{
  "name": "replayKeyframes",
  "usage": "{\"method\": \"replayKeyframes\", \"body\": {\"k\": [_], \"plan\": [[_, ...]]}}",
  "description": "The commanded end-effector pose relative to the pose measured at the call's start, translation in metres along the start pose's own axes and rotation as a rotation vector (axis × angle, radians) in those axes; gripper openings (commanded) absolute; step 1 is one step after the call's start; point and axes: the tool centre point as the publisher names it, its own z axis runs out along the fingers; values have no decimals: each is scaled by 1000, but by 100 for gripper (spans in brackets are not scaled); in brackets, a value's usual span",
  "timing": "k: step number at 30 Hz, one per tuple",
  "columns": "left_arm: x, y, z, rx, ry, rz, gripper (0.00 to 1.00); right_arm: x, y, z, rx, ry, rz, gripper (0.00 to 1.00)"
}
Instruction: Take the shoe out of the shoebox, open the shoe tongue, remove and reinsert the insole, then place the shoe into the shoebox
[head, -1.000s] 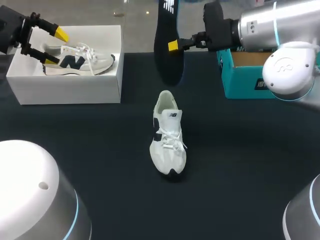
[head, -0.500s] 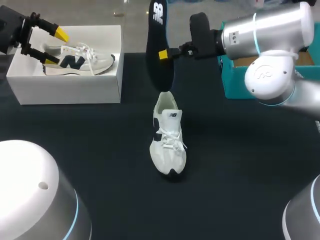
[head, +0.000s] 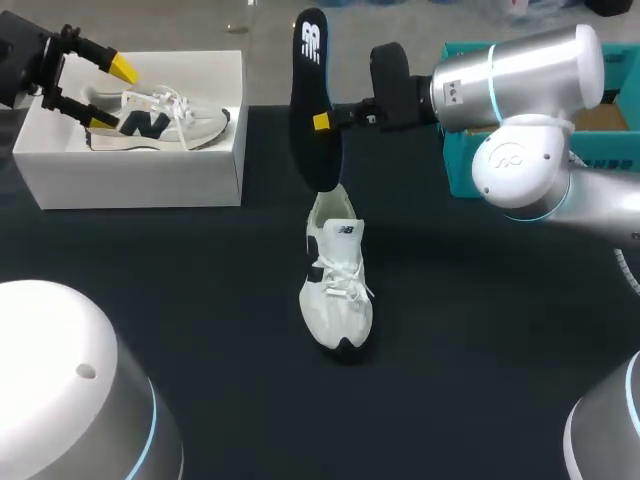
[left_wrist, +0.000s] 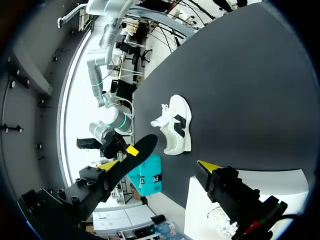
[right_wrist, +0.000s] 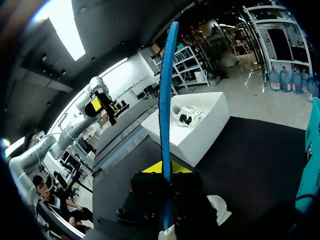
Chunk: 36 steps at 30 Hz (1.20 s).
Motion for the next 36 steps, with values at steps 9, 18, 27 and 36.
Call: {"method": "replayKeyframes", "body": {"k": [9, 18, 27, 36], "plan": [[0, -1, 0, 0, 3, 0, 100, -13, -7, 16, -19, 5, -58, 0], [0, -1, 0, 0, 3, 0, 100, -37, -28, 32, -16, 15, -53, 0], [0, -1, 0, 0, 3, 0, 100, -41, -48, 42, 32, 12, -49, 0], [0, -1, 0, 0, 3, 0, 100, -37, -61, 43, 48, 14, -27, 0]]}}
